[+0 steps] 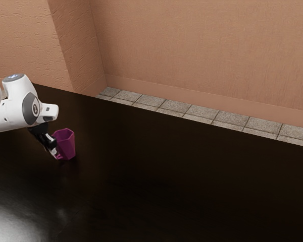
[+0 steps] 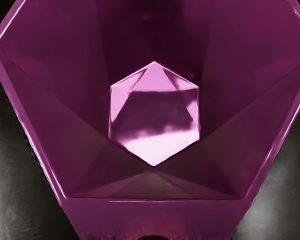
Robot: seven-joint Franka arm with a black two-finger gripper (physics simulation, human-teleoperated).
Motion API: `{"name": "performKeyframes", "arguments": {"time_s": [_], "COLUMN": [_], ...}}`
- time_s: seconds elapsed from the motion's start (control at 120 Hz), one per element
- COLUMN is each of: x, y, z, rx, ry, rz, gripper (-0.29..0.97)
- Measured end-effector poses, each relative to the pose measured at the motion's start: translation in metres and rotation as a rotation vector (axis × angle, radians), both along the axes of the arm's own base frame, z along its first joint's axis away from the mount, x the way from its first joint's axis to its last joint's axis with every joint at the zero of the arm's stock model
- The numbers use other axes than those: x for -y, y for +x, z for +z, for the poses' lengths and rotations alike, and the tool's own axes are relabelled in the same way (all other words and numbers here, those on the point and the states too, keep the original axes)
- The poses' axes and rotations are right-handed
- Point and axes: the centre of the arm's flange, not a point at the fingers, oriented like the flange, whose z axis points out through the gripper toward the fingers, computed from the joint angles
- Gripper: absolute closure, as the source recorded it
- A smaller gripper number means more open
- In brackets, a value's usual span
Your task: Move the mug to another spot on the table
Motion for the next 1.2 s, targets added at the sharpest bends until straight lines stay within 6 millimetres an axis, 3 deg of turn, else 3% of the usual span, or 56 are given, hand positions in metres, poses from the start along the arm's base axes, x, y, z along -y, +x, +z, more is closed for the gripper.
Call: {"name": "performKeyframes", "arguments": {"time_s": [0.333,0.542,0.667,0.908,1.2], "x": [0.016,0.069,0.092,0.167,0.187], "y": [0.008,0.012,0.014,0.015,0.017], "z": [0.028,0.037,0.045,0.042,0.033], "rx": [0.061,0.079,0.09,0.088,0.094], "ry": [-0.02,-0.065,-0.069,-0.085,-0.069], "rz": [-0.035,-0.129,-0.179,-0.309,-0.311], "gripper": [0.62,0.66,0.71,0.73,0.75]}}
